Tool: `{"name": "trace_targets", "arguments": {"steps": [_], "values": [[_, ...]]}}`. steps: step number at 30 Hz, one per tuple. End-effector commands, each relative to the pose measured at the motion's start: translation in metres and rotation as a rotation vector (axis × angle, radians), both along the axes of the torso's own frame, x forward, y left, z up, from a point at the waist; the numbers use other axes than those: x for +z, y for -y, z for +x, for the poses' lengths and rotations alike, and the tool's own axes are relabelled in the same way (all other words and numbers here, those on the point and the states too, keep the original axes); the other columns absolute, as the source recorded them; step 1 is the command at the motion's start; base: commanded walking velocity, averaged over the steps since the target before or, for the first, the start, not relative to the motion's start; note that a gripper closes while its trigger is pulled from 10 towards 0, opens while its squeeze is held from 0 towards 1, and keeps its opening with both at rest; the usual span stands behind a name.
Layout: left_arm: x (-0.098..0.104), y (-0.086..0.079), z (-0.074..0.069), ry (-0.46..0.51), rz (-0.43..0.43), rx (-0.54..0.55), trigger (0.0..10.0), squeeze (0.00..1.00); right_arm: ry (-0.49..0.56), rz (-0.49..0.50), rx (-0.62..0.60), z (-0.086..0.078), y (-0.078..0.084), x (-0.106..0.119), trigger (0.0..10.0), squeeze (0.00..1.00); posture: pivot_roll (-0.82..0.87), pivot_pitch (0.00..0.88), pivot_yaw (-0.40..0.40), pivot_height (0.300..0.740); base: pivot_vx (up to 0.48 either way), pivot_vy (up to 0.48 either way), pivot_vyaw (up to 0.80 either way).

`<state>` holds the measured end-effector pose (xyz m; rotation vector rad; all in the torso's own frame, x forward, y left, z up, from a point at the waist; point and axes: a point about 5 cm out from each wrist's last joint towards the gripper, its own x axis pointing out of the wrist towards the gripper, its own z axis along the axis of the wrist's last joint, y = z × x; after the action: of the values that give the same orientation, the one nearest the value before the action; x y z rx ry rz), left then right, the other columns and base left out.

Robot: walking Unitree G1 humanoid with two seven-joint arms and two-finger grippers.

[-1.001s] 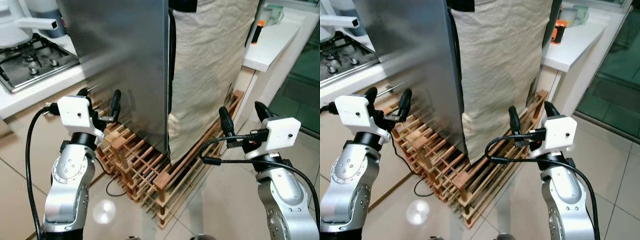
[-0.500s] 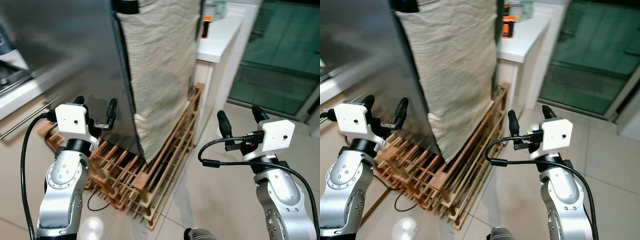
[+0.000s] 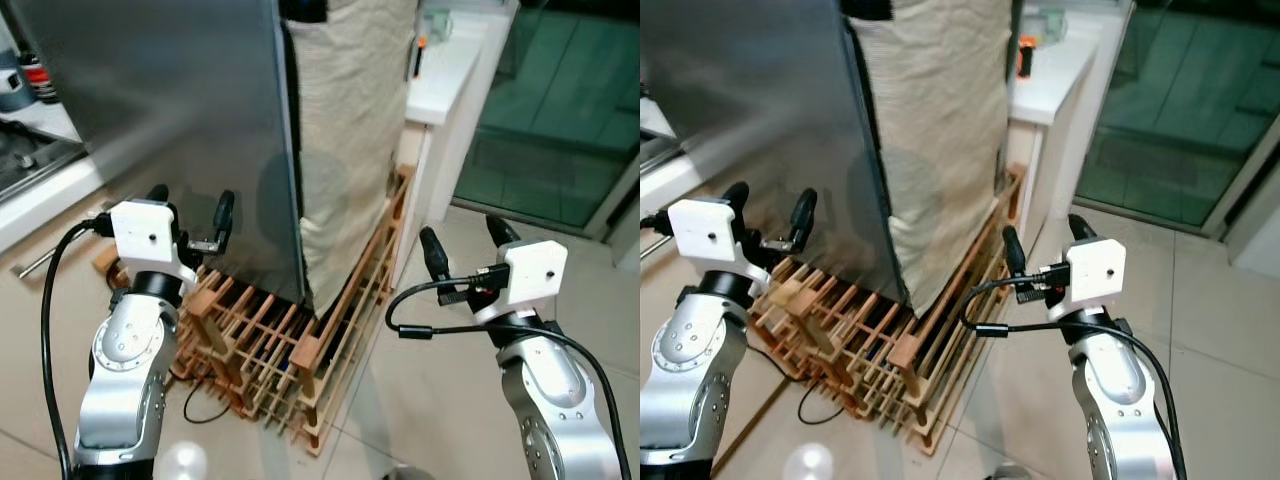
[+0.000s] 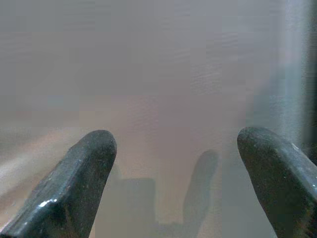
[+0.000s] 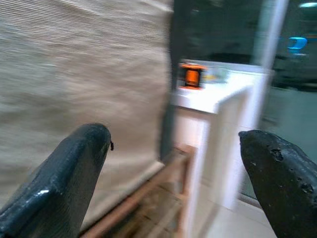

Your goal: Restocking fridge

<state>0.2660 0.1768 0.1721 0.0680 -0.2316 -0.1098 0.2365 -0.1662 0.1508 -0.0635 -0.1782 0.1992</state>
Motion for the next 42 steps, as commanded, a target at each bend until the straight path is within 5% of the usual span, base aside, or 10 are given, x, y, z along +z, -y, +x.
{"name": "trace_targets", "arguments": {"steps": [1, 23, 30, 33, 36, 42], "values": [[0.002, 0.002, 0.002, 0.004, 0.01, -0.017, 10.0, 0.0, 0.002, 0.002, -0.011, 0.0, 0.002, -0.001, 10.0, 0.0, -0.18, 0.0, 0.082, 0.736, 0.0, 0.0, -0.68], [-0.011, -0.001, 0.002, -0.032, -0.014, -0.056, 10.0, 0.0, 0.003, -0.005, -0.001, 0.002, -0.001, -0.003, 10.0, 0.0, -0.18, 0.0, 0.076, 0.736, -0.097, 0.086, -0.23], [-0.016, 0.03, 0.023, -0.179, -0.179, -0.177, 10.0, 0.0, -0.006, -0.006, -0.004, 0.004, -0.001, -0.005, 10.0, 0.0, -0.18, 0.0, 0.074, 0.736, 0.0, 0.0, -0.41], [-0.006, 0.049, 0.038, -0.22, -0.337, -0.212, 10.0, 0.0, 0.011, -0.005, -0.001, 0.006, -0.002, -0.002, 10.0, 0.0, -0.19, 0.0, 0.075, 0.736, 0.0, 0.0, 0.0], [0.006, 0.056, 0.049, -0.199, -0.408, -0.223, 10.0, 0.0, 0.015, 0.007, -0.012, 0.008, -0.002, -0.001, 10.0, 0.0, -0.2, 0.0, 0.078, 0.736, 0.0, 0.0, 0.0], [0.028, 0.057, 0.066, -0.138, -0.419, -0.231, 10.0, 0.0, 0.02, 0.02, -0.016, 0.01, -0.004, -0.001, 10.0, 0.0, -0.21, 0.0, 0.08, 0.736, 0.0, 0.0, 0.0]]}}
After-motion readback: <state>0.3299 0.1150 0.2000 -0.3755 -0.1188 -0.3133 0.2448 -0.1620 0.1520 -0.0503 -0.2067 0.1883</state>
